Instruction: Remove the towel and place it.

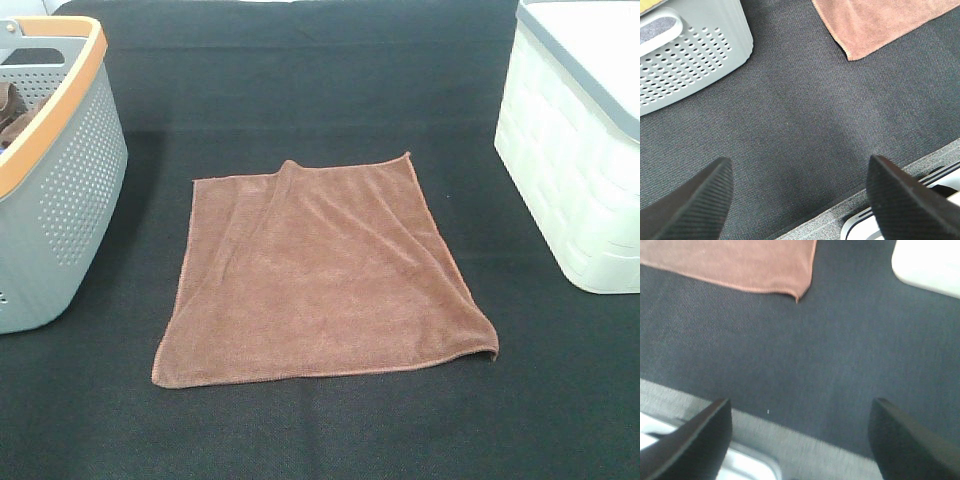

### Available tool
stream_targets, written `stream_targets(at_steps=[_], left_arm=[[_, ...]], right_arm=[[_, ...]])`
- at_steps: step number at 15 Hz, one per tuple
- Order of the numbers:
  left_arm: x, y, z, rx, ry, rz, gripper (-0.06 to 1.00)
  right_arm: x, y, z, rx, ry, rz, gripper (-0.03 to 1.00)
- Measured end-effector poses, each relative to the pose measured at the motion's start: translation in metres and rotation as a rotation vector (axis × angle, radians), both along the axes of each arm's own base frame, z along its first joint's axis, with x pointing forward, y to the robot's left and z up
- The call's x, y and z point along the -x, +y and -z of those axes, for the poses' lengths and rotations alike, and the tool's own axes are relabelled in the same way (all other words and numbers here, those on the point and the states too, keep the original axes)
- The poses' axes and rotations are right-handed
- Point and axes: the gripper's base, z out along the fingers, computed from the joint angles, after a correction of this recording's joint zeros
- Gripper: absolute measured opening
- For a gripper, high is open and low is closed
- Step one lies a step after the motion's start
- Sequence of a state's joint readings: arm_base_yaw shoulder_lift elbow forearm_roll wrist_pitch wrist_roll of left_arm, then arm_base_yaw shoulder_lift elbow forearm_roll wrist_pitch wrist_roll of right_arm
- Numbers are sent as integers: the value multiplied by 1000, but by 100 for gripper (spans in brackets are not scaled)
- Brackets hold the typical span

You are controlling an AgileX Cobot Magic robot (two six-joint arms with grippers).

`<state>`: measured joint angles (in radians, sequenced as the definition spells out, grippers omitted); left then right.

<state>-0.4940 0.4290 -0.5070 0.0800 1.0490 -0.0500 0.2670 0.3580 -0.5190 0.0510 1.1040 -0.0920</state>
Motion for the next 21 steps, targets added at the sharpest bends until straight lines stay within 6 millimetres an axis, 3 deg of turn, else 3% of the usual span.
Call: stream_targets(at_steps=[6,21], left_arm=[[1,-2,0,-1,2,44,71],[3,-6,3,-2,13,104,71]], right_arm=[[8,4,-2,-24,-77,-101,72],[8,5,-2,-28,-86,-109,72]])
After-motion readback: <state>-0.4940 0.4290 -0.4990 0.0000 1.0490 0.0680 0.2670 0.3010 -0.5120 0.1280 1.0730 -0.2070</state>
